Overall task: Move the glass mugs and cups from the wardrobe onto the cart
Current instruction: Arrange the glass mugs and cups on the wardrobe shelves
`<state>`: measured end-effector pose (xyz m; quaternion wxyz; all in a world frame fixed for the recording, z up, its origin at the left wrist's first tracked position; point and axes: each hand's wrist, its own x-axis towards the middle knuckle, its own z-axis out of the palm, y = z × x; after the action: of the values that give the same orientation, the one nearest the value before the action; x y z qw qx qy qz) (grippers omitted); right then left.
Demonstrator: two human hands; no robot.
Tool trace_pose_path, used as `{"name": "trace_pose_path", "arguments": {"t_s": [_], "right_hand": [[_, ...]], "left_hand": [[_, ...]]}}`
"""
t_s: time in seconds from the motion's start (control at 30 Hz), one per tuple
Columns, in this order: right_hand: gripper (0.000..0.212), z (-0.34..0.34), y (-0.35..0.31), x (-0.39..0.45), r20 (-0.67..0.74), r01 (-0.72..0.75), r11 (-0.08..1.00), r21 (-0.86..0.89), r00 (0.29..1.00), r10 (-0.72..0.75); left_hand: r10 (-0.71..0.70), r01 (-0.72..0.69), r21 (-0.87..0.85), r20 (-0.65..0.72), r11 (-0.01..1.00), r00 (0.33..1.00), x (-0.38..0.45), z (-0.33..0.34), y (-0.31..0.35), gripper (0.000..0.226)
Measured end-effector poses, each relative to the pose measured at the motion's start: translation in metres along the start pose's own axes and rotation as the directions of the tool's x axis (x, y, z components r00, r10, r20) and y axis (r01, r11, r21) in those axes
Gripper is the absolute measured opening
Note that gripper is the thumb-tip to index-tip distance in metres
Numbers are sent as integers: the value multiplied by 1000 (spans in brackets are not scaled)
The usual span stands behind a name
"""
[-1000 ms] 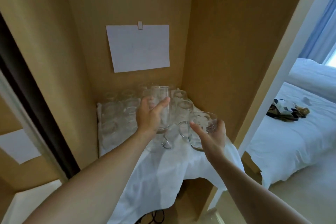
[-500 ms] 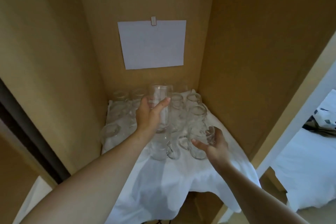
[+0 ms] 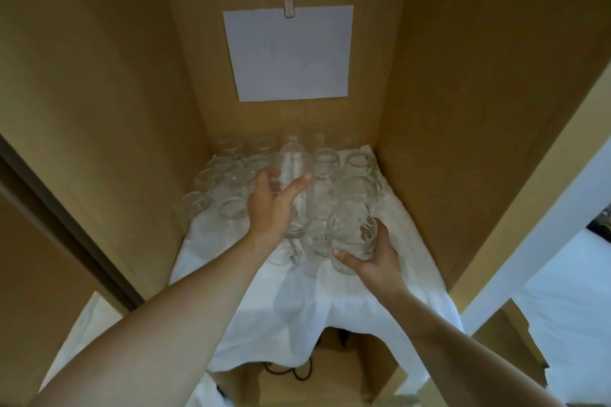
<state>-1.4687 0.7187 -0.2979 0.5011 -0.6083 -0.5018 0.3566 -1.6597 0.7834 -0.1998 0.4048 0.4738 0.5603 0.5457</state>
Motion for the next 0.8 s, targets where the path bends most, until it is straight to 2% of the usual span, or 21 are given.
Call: {"name": "trace_pose_path", "arguments": {"t_s": [0.2,0.27,0.33,0.4,0.47,0.57,0.67,0.8], "right_hand": [[119,-11,17,4,143,-18,998,-65,989,27],[110,-13,28,6,186,-44,993,-108,980,64],[89,-16,35,8,187,-45,989,-138,980,71],[81,-16,37,9,192,-43,992,-122,979,66],[87,-16,36,12,203,-42,996,-77,978,57],[110,-10,22,18,263,-59,998,-34,963,66],[105,-6,16,25,263,-108,994,-22,959,110],[107,-12,12,20,178,-129,991,-25,975,131]], "left_hand": [[14,-14,-8,-79,1000,997,-20,-2,2,62],[12,-13,-9,-101,1000,995,-27,-3,2,63],[11,-10,5,-118,1000,993,-35,-3,2,67],[11,-7,33,-134,999,991,-42,-4,0,72],[11,-4,49,-147,999,989,-48,-4,-2,77],[8,3,63,-170,998,985,-57,-4,-3,72],[19,-4,92,-167,996,986,-63,-9,-5,74],[55,-43,87,-134,995,990,-53,-16,8,85]]}}
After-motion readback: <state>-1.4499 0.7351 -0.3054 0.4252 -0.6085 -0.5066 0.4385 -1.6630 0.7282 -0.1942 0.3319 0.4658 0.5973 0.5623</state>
